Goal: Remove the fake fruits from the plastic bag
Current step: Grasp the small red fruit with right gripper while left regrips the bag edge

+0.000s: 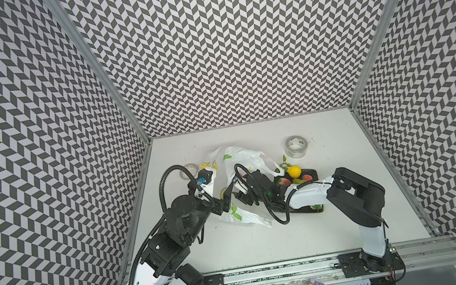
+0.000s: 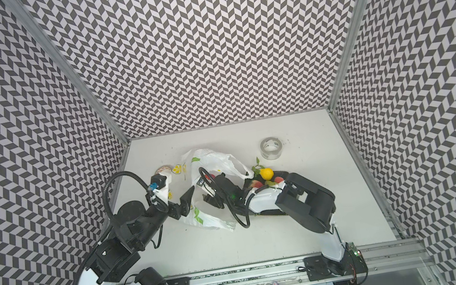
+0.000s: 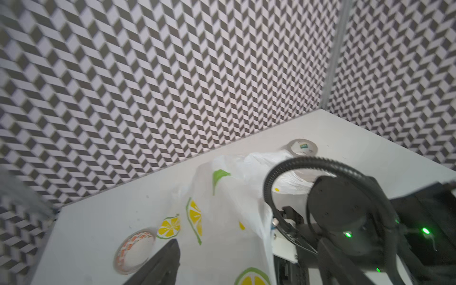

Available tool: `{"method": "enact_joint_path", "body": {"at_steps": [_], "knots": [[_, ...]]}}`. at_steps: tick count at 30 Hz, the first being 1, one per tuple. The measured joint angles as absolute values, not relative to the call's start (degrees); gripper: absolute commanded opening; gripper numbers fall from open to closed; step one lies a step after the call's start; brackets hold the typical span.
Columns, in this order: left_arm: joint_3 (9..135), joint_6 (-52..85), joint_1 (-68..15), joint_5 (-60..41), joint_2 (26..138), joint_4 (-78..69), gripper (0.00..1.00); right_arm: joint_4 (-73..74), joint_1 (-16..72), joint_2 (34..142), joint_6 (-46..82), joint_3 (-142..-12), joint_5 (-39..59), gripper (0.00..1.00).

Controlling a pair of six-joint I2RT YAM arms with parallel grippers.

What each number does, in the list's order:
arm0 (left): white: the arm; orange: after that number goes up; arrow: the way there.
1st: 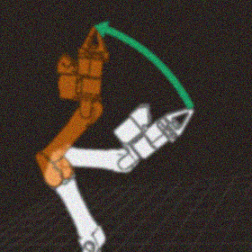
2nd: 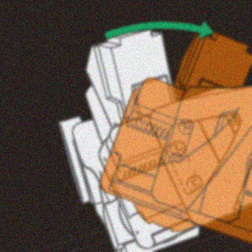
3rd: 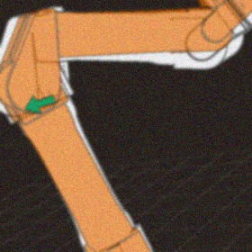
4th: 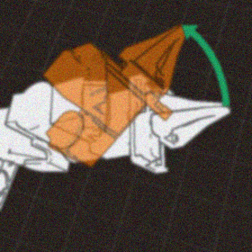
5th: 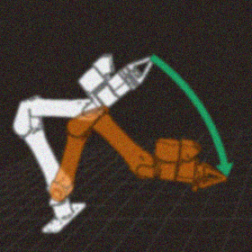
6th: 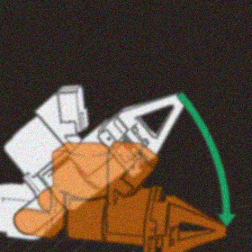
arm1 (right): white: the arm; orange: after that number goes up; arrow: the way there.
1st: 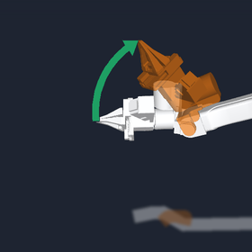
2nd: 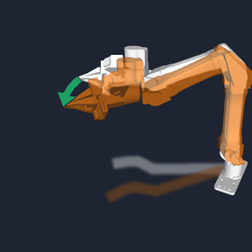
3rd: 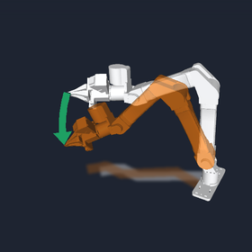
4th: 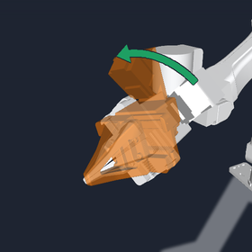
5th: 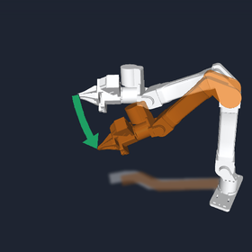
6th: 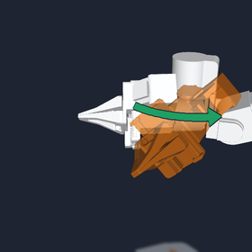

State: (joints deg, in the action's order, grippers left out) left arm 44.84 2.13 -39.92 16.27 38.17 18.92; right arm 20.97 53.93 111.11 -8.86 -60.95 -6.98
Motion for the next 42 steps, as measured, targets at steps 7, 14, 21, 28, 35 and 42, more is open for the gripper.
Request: {"method": "enact_joint_path", "body": {"at_steps": [7, 14, 21, 28, 35, 42], "knots": [[54.39, 18.02, -17.06, 15.59, 56.47, 18.44, 0.94, 20.56, 52.56, 112.09, 4.03, -61.82, -6.85, 0.66], [60.82, 25.82, -8.43, 5.32, 80.01, 17.87, 0.81, 19.64, 51.29, 112.97, 13.15, -63.24, -6.9, 0.68], [61.95, 26.44, -8.93, -7.35, 89.89, 14.59, 0.58, 17.06, 50.5, 113.78, 24.47, -65.87, -7.22, 0.69], [61.95, 23.55, -11.05, -14.96, 94.87, 11.33, 0.48, 14.06, 49.28, 116.2, 38.41, -67.99, -7.31, 0.7], [62.92, 19.51, -11.62, -18.13, 101.06, 10.63, 0.32, 10.59, 47.55, 118.63, 53.65, -70.35, -6.94, 0.69], [64.69, 17.1, -11.62, -20.91, 105.49, 10.28, 0.29, 4.45, 46.26, 122.23, 65.95, -78.06, -5.91, 0.71]]}}
